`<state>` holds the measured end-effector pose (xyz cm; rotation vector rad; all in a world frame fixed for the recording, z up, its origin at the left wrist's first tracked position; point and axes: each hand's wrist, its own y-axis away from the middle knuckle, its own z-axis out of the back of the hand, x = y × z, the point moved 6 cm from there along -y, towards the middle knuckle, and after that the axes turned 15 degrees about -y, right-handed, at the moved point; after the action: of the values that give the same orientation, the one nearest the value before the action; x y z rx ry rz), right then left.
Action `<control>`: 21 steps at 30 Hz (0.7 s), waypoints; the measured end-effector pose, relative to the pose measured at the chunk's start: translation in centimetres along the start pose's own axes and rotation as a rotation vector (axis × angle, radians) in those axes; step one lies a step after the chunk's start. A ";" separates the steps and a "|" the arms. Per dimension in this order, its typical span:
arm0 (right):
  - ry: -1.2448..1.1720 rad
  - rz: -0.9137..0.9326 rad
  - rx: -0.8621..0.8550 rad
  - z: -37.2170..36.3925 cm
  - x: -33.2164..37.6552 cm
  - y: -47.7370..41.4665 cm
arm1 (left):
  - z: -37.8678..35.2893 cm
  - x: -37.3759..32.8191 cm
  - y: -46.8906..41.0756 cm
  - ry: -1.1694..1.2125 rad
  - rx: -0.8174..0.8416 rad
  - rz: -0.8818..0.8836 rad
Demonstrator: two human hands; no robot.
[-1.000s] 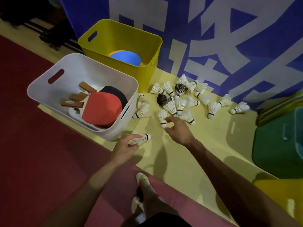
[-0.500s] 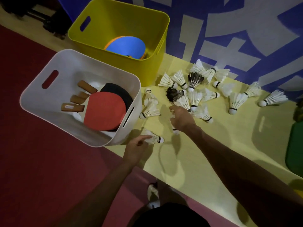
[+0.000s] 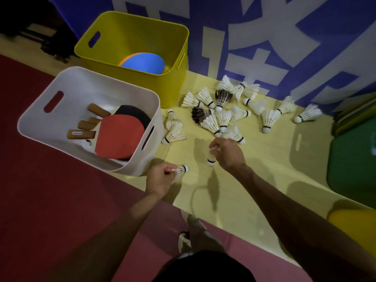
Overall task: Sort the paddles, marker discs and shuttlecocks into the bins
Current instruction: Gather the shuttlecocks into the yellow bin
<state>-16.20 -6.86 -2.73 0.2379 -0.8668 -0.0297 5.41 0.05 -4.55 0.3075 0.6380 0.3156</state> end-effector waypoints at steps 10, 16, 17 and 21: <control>-0.109 0.131 -0.190 6.1 4.4 9.0 | 2.7 -4.2 4.9 0.116 -0.074 -0.142; -0.115 0.167 -0.245 10.6 5.0 13.6 | 4.3 -9.7 9.1 0.225 -0.092 -0.257; -0.119 0.174 -0.260 11.6 5.0 14.2 | 4.4 -10.8 9.7 0.249 -0.093 -0.282; -0.210 0.181 -0.340 16.2 4.0 16.3 | 4.2 -16.1 12.1 0.305 -0.108 -0.418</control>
<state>-27.03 5.39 13.93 -0.1652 -1.0734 -0.0329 -6.57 4.21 11.69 0.0159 0.9622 -0.0075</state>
